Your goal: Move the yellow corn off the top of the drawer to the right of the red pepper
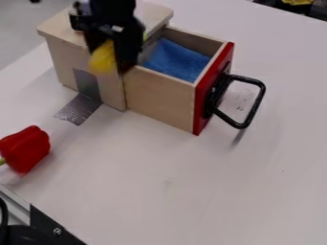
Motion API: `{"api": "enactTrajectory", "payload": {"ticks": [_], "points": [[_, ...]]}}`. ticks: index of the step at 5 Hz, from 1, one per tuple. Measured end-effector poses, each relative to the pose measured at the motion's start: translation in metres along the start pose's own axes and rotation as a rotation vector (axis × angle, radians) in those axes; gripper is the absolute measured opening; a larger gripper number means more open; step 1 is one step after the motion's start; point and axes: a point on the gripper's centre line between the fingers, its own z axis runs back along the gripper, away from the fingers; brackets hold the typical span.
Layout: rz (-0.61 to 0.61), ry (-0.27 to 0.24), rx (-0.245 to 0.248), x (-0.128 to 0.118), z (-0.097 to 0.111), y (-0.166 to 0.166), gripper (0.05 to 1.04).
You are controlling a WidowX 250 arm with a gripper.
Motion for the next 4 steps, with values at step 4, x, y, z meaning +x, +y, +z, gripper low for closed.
{"api": "enactTrajectory", "payload": {"ticks": [4], "points": [[-0.136,0.175,0.023,-0.099,-0.11,-0.033,0.635]]}}
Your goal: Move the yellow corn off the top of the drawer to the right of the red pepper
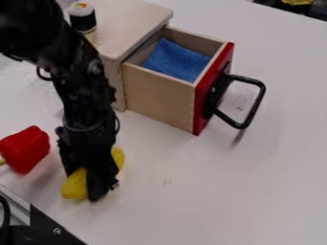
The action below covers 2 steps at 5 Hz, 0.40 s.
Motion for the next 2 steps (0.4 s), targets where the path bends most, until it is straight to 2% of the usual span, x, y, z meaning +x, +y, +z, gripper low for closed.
{"api": "enactTrajectory", "payload": {"ticks": [1,2], "points": [[0.012,-0.035,0.008,-0.001,0.004,-0.002,0.671],[0.004,-0.121,0.012,-0.012,0.032,-0.007,0.967]]}}
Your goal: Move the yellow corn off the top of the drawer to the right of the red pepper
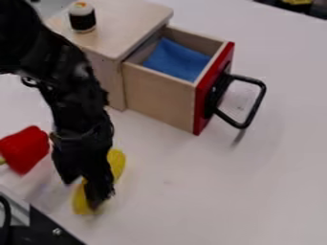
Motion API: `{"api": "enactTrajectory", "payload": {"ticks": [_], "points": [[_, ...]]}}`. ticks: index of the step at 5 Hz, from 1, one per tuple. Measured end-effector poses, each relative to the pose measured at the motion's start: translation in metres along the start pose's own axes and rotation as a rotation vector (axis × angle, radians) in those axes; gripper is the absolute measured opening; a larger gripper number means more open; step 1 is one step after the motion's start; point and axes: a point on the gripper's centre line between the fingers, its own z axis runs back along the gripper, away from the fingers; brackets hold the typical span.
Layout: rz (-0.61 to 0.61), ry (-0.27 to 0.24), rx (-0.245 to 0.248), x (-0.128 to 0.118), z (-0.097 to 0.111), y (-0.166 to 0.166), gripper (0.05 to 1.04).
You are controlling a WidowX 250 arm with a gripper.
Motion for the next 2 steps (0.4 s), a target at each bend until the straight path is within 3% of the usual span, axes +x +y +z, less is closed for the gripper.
{"api": "enactTrajectory", "payload": {"ticks": [1,2], "points": [[0.034,-0.069,-0.018,-0.009,0.028,0.004,1.0],[0.057,-0.098,-0.05,-0.009,0.049,0.011,1.0]]}}
